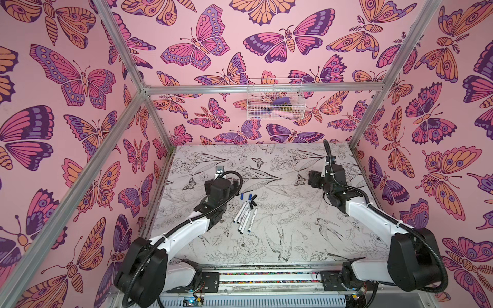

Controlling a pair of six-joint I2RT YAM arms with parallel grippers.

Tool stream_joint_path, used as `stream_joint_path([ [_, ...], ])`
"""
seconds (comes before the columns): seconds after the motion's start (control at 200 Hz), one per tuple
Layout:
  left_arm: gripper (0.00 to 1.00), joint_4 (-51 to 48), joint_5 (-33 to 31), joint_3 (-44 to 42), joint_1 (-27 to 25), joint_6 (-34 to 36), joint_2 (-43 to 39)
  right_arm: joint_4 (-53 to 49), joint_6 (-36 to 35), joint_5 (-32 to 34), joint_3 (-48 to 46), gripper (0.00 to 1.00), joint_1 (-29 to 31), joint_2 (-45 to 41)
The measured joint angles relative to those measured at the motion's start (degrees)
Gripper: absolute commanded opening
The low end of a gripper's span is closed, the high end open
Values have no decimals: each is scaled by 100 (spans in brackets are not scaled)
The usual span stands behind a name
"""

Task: Insert the pens into the pen caps
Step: 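Move the left gripper down toward the white markers while the right gripper advances, then grasp a blue-tipped white marker with the left gripper and lift it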

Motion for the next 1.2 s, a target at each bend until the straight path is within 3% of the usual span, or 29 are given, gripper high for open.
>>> stream_joint_path([
  [0.16,100,-1316,-17,699,-654,-527,730,-393,22,-35,35,77,162,181],
  [0.31,97,-2197,166,1163,-859,-903,1001,-516,9,-61,42,77,291,186],
  [0.486,90,-3101,612,1473,-815,-1080,1193,-520,-20,-59,44,77,308,184],
  [0.696,87,-4068,1344,2015,-584,-914,1836,-531,-149,-50,55,77,404,179],
  [0.856,74,-4583,1491,2044,-435,-914,2033,-527,-188,-28,55,77,409,177],
  [1.197,70,-4811,1620,2087,-400,-890,2111,-529,-192,-2,55,77,411,179],
])
